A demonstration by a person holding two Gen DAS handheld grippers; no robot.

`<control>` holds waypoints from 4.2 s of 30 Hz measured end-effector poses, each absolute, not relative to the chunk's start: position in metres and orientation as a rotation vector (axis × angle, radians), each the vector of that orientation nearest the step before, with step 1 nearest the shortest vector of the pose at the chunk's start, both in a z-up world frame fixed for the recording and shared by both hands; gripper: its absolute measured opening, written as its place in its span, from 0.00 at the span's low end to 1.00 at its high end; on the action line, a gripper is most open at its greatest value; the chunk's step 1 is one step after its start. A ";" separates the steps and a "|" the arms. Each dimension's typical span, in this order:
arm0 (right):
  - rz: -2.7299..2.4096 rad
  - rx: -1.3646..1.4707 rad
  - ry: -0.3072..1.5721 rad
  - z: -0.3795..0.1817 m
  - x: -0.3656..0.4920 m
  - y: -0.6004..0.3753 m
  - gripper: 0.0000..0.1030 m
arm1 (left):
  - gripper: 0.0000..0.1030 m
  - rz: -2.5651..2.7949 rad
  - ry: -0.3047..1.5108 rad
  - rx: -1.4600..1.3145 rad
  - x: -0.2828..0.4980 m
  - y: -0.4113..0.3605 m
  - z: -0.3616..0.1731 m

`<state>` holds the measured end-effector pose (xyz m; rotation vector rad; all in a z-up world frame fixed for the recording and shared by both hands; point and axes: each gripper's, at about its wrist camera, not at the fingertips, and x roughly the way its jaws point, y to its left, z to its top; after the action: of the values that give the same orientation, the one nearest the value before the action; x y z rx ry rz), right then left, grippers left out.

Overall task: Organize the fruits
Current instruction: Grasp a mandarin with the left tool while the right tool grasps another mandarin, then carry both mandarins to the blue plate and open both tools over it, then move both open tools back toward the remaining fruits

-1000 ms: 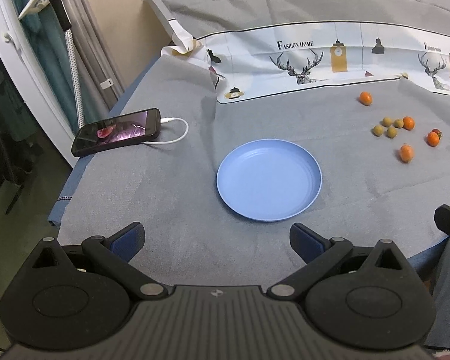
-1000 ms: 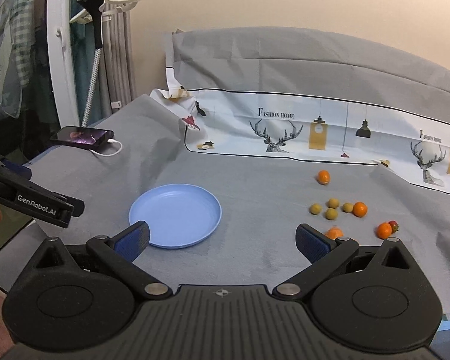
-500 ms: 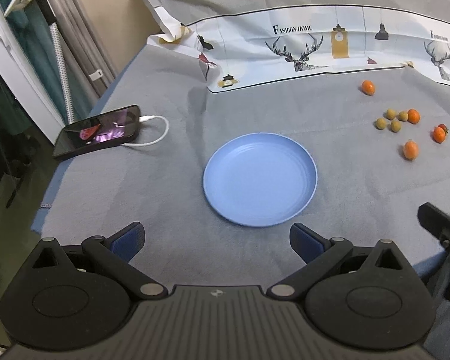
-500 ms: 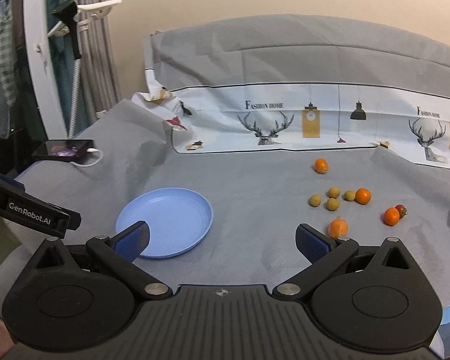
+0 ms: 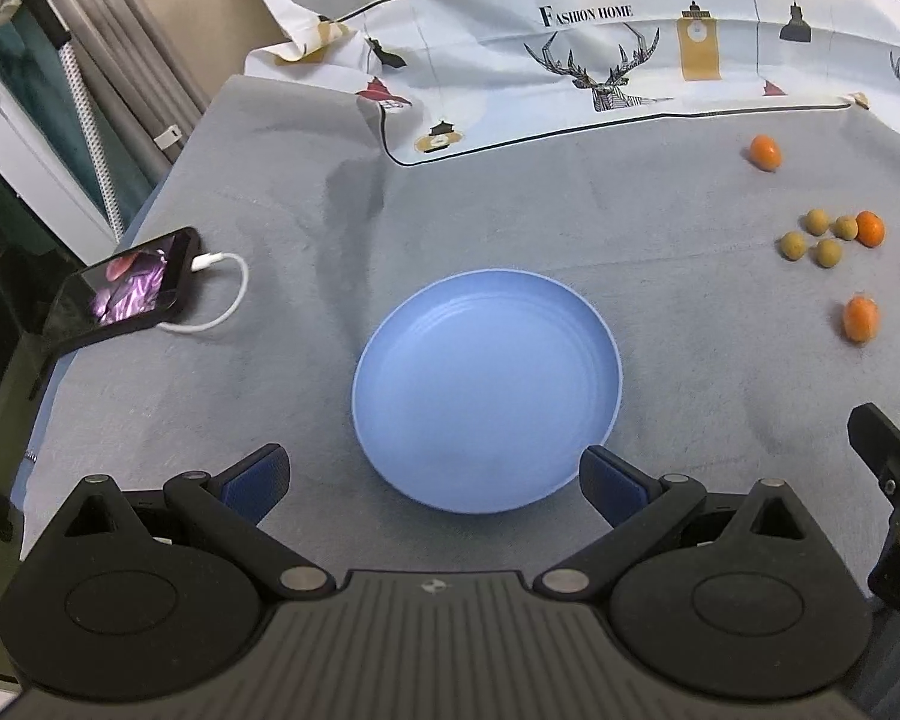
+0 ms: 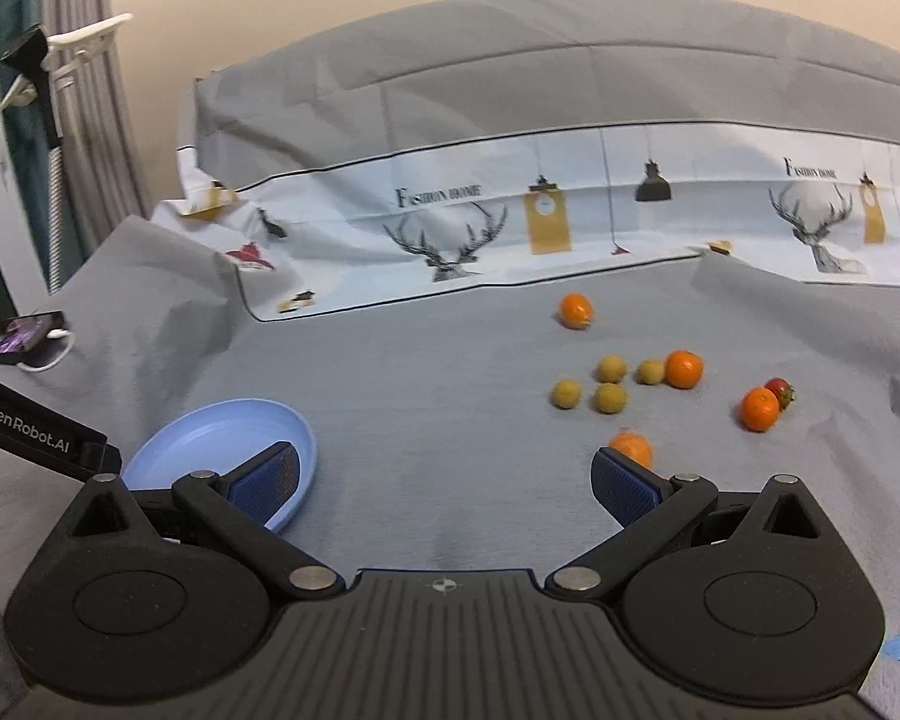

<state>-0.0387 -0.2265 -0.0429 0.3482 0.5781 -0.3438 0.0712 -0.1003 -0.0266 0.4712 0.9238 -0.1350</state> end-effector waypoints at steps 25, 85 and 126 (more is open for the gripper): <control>-0.653 0.580 0.759 -0.142 -0.037 -0.467 0.96 | 1.00 -0.655 0.909 0.677 0.061 -0.334 -0.123; -0.081 0.367 0.767 -0.060 0.048 -0.248 0.35 | 0.38 -0.367 0.979 0.507 0.154 -0.115 -0.058; -0.231 0.291 0.708 0.029 -0.078 -0.153 0.99 | 1.00 -0.441 0.758 0.381 -0.046 -0.028 0.017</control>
<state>-0.0785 -0.1532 0.0290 0.2912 0.7077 -0.2306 -0.0460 -0.0276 0.0172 0.3809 0.7579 -0.4412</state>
